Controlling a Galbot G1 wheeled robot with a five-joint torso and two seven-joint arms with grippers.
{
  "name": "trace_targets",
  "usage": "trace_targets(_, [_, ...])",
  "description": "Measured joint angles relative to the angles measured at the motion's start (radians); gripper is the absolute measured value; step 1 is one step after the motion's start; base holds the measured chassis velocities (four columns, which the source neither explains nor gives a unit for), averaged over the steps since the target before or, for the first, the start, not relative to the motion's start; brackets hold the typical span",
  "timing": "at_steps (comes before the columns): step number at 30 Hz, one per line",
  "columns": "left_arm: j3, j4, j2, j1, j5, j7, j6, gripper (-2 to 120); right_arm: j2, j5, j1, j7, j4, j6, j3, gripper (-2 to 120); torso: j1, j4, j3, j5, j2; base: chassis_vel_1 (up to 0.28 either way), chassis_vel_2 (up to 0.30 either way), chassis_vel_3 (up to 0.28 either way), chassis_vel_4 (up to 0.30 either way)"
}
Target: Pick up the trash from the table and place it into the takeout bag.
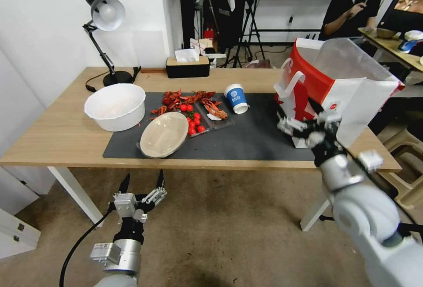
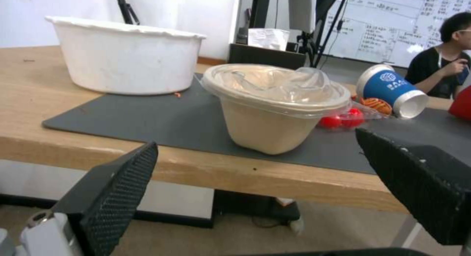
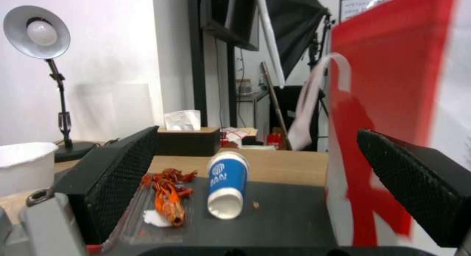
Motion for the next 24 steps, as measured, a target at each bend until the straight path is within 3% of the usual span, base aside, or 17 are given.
trace_targets(5, [0.002, 0.004, 0.001, -0.001, -0.001, 0.001, -0.001, 100, 0.037, -0.048, -0.083, -0.025, -0.006, 0.064, 0.020, 100, 0.000, -0.0001, 0.000, 0.0001, 0.000, 0.000, 0.000, 0.000, 0.000])
trace_targets(14, [0.011, 0.016, 0.007, -0.010, -0.004, 0.003, -0.002, 100, 0.195, -0.205, -0.339, -0.086, -0.064, 0.299, 0.041, 100, 0.000, 0.0003, 0.000, -0.0001, 0.000, 0.000, 0.000, 0.000, 0.000])
trace_targets(24, [0.015, 0.023, 0.012, -0.015, -0.006, 0.005, -0.002, 100, 0.274, -0.258, -0.476, -0.099, -0.107, 0.383, 0.034, 100, 0.000, 0.0003, 0.000, -0.0001, 0.000, 0.000, 0.000, 0.000, 0.000])
